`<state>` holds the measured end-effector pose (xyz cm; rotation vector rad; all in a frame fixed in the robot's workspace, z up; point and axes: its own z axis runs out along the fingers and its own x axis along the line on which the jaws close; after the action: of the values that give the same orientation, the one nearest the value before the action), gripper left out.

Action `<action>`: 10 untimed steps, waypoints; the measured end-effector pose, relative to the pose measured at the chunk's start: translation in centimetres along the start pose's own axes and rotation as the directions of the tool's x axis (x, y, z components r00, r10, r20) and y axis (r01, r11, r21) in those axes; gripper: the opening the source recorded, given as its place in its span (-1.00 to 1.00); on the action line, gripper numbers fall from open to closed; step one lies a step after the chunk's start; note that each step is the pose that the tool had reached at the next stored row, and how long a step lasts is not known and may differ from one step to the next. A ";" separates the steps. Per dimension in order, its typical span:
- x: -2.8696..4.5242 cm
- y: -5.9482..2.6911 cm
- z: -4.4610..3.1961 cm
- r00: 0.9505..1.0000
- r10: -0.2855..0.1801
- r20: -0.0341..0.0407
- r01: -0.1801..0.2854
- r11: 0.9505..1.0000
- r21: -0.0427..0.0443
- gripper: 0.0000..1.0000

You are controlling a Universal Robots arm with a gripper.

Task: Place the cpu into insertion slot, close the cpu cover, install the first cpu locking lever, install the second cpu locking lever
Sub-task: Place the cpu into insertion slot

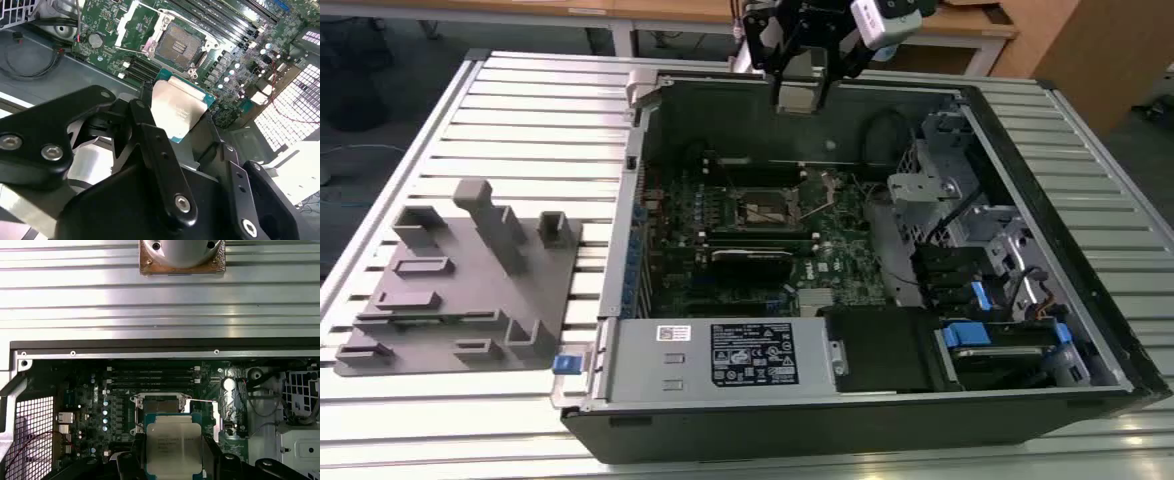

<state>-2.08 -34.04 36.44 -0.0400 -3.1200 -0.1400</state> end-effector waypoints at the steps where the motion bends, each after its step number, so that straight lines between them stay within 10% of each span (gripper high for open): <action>1: 0.00 0.00 0.00 1.000 0.000 0.000 0.000 1.000 0.000 0.07; 10: 0.00 -0.01 0.11 1.000 0.000 0.000 0.000 1.000 0.000 0.07</action>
<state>-2.09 -34.04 36.34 -0.0400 -3.1199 -0.1398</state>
